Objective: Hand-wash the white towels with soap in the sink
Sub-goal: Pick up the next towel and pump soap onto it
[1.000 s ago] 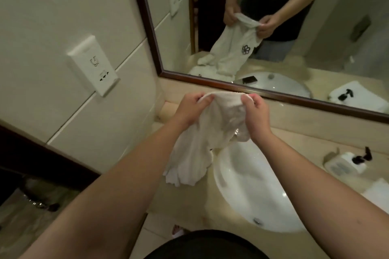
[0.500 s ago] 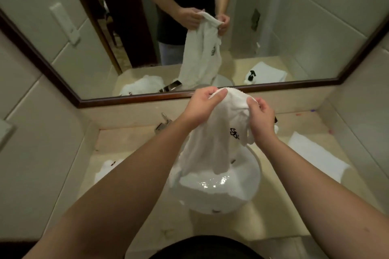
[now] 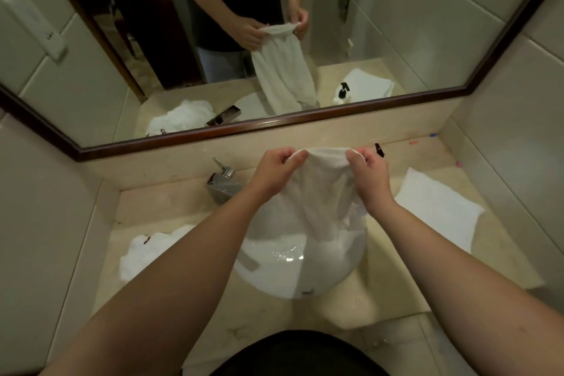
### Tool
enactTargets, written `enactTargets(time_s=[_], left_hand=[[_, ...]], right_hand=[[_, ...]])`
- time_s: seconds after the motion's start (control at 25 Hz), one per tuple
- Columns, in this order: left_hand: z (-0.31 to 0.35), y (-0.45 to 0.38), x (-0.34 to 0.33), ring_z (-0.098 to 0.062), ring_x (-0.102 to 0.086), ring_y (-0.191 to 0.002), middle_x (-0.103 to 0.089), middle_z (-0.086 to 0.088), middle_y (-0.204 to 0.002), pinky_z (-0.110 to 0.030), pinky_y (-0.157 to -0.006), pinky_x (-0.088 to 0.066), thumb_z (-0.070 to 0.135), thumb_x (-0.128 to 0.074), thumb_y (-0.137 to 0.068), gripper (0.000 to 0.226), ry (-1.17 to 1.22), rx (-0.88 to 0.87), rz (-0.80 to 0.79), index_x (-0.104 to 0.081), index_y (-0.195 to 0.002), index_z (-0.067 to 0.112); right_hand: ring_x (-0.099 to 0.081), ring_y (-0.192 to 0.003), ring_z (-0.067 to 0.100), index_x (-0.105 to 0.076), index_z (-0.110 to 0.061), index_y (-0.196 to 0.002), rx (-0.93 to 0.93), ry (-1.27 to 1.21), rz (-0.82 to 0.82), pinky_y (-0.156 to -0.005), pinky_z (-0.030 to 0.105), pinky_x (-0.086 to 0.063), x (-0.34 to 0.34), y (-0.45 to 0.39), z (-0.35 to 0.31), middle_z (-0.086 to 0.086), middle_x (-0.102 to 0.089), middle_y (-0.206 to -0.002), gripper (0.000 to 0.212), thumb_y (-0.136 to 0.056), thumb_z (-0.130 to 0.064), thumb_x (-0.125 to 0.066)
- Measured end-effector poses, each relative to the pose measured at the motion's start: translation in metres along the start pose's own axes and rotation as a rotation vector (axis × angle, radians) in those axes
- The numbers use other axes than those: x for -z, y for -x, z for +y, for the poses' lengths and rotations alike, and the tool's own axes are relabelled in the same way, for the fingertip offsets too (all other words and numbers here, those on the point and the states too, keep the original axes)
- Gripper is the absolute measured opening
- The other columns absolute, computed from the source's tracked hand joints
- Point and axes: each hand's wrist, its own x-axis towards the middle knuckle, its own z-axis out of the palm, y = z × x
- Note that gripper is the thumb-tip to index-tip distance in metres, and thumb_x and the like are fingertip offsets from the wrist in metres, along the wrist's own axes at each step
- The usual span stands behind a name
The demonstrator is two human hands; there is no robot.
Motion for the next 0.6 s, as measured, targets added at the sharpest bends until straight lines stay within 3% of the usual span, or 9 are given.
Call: enactTargets(time_s=[0.12, 0.28, 0.36, 0.44, 0.52, 0.6], left_hand=[[-0.022, 0.004, 0.010, -0.005, -0.037, -0.055, -0.044, 0.001, -0.064, -0.023, -0.052, -0.031, 0.035, -0.062, -0.098, 0.043, -0.008, 0.064, -0.024, -0.062, -0.073, -0.001], [-0.071, 0.013, 0.022, -0.009, -0.039, -0.055, -0.046, -0.001, -0.065, -0.028, -0.055, -0.032, 0.041, -0.064, -0.095, 0.046, -0.036, 0.133, -0.127, -0.063, -0.075, -0.001], [-0.095, 0.019, 0.026, -0.008, -0.045, -0.057, -0.052, -0.001, -0.068, -0.026, -0.056, -0.036, 0.042, -0.068, -0.092, 0.038, -0.027, 0.192, -0.171, -0.065, -0.076, 0.008], [-0.110, 0.025, 0.027, -0.009, -0.055, -0.067, -0.063, 0.000, -0.080, -0.024, -0.060, -0.043, 0.036, -0.070, -0.092, 0.025, 0.043, 0.307, -0.173, -0.072, -0.091, 0.010], [-0.123, 0.029, 0.023, -0.008, -0.058, -0.071, -0.065, 0.002, -0.084, -0.017, -0.060, -0.044, 0.026, -0.069, -0.093, 0.014, 0.065, 0.376, -0.189, -0.071, -0.097, 0.013], [-0.139, 0.030, 0.013, -0.010, -0.058, -0.072, -0.065, 0.002, -0.083, -0.020, -0.061, -0.044, 0.026, -0.069, -0.092, 0.011, 0.015, 0.398, -0.207, -0.071, -0.094, 0.015]], right_hand=[[-0.038, -0.054, 0.002, -0.051, -0.014, -0.065, -0.001, 0.021, 0.020, -0.053, 0.016, -0.034, -0.016, 0.008, 0.005, -0.008, -0.042, -0.060, 0.029, -0.092, -0.017, -0.060], [-0.037, -0.053, 0.003, -0.057, -0.010, -0.069, -0.039, 0.069, 0.059, -0.051, 0.017, -0.033, -0.041, 0.023, 0.032, 0.000, -0.039, -0.061, 0.024, -0.091, -0.018, -0.062], [-0.040, -0.057, 0.007, -0.057, -0.009, -0.067, -0.096, 0.106, 0.069, -0.056, 0.024, -0.036, -0.054, 0.028, 0.055, 0.002, -0.041, -0.062, 0.027, -0.090, -0.022, -0.063], [-0.042, -0.058, 0.012, -0.058, -0.005, -0.070, -0.140, 0.174, 0.063, -0.059, 0.029, -0.036, -0.062, 0.032, 0.074, 0.005, -0.045, -0.062, 0.027, -0.089, -0.023, -0.062], [-0.049, -0.061, 0.013, -0.063, -0.004, -0.075, -0.162, 0.255, 0.046, -0.061, 0.030, -0.038, -0.066, 0.034, 0.091, 0.009, -0.056, -0.065, 0.024, -0.091, -0.022, -0.061], [-0.054, -0.068, 0.015, -0.065, -0.003, -0.081, -0.162, 0.321, 0.030, -0.062, 0.025, -0.040, -0.065, 0.031, 0.106, 0.012, -0.063, -0.075, 0.024, -0.092, -0.023, -0.060]])
